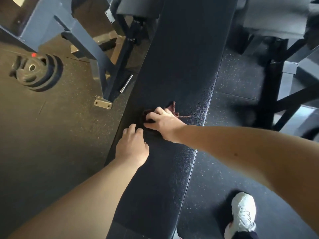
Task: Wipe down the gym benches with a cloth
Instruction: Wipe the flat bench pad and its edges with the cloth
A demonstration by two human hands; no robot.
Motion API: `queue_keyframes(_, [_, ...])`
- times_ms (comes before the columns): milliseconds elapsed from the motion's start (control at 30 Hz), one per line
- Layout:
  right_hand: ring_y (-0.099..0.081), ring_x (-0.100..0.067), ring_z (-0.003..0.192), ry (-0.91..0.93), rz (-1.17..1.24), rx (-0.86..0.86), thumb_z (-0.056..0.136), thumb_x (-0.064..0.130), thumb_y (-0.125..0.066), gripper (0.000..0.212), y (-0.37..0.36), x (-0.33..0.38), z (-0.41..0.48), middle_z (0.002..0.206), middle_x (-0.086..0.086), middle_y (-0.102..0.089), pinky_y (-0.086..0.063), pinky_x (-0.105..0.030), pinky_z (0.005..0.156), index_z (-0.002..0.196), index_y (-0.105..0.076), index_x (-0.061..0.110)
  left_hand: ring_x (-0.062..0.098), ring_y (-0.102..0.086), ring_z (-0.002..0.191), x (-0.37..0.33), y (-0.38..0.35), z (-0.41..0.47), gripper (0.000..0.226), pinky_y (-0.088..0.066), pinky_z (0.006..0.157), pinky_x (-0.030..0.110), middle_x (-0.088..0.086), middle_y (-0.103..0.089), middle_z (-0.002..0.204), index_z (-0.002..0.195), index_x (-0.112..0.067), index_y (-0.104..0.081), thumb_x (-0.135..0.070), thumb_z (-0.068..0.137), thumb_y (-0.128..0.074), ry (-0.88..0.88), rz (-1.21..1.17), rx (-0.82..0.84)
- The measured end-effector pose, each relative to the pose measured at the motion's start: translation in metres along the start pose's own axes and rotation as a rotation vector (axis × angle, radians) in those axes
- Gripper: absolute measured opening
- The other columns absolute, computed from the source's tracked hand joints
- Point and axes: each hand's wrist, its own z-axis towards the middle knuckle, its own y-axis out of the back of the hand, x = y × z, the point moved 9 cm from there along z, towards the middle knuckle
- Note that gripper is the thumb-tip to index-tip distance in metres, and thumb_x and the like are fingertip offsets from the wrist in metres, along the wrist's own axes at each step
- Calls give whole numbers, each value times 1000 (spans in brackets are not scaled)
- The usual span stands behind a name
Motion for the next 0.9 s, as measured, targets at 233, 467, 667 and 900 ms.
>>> queue_keyframes(233, [-38, -39, 125, -781, 32, -288, 81, -2, -61, 62, 72, -164, -58, 146, -9, -43, -42, -48, 98, 136, -62, 25, 21, -32, 143, -21, 4, 2, 48, -51, 93, 38, -1, -33, 157, 147, -18, -48, -24, 100, -56, -66, -25, -25])
queue_keyframes(467, [-36, -29, 117, -1094, 467, -692, 85, -14, -41, 56, 25, -121, -157, 131, -9, -46, -37, -36, 98, 126, -61, 18, 20, -40, 129, -58, -11, -18, 39, -52, 90, 33, -2, -46, 137, 136, -18, -56, -29, 99, -60, -209, -59, -51])
queue_keyframes(667, [-42, -22, 102, -1201, 748, -619, 84, -14, -47, 34, -25, -34, -213, 107, 1, -45, -32, -26, 82, 102, -60, 12, 20, -48, 123, -82, -30, -56, 34, -47, 92, 34, -1, -49, 130, 131, -19, -56, -31, 100, -59, -331, -19, 22])
queue_keyframes(900, [-60, -20, 71, -1257, 917, -732, 91, 1, -53, 31, 11, -70, -210, 91, -4, -65, -51, -19, 50, 80, -59, 29, 20, -51, 120, -100, -38, -83, 29, -48, 93, 33, -1, -50, 128, 129, -19, -56, -28, 102, -55, -397, 22, 52])
